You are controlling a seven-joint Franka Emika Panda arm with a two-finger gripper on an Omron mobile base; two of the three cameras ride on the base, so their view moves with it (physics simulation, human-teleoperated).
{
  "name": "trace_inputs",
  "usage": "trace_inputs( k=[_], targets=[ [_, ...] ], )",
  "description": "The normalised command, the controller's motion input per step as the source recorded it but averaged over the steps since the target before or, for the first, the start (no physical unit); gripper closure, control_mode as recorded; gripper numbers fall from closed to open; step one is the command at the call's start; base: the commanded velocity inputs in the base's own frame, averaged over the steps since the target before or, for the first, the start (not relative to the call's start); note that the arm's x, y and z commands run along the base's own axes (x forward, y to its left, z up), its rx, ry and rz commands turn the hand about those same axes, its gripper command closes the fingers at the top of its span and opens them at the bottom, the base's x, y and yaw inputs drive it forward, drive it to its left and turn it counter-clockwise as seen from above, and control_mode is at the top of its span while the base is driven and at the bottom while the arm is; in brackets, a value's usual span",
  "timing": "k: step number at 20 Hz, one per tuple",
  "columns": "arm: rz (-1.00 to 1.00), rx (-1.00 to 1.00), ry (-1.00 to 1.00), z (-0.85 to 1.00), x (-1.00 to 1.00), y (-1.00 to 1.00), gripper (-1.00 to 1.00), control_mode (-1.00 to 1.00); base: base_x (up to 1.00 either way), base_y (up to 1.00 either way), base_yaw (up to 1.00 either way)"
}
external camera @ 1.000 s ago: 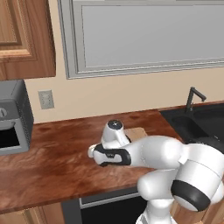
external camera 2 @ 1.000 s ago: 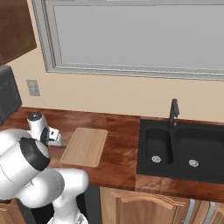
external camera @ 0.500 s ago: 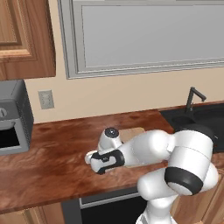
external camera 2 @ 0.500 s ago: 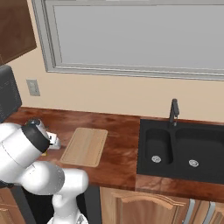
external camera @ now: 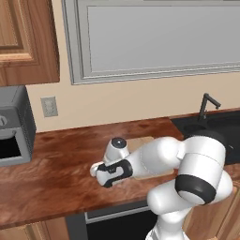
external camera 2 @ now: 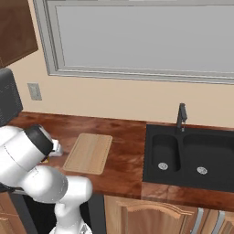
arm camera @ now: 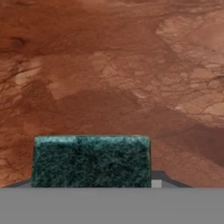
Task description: Pick up the sponge from the counter and clean the cutting board by briefly scrubbing or pressing down on the cutting board. Once finished, release the sponge.
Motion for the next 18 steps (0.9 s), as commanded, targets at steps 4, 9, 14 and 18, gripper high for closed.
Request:
trace_inputs(
  k=[4, 9, 14, 18],
  targets=[
    [0.00, 0.00, 0.00, 0.34, 0.00, 0.00, -1.00, -1.00, 0.00, 0.00, 0.00],
    [0.00, 0.00, -0.01, 0.82, -0.12, 0.00, -1.00, -1.00, 0.00, 0.00, 0.00],
    [0.00, 0.00, 0.00, 0.96, -0.31, -0.31, -1.00, -1.00, 0.00, 0.00, 0.00],
    [0.00, 0.00, 0.00, 0.70, -0.35, -0.67, -1.00, -1.00, 0.00, 0.00, 0.00]
  ],
)
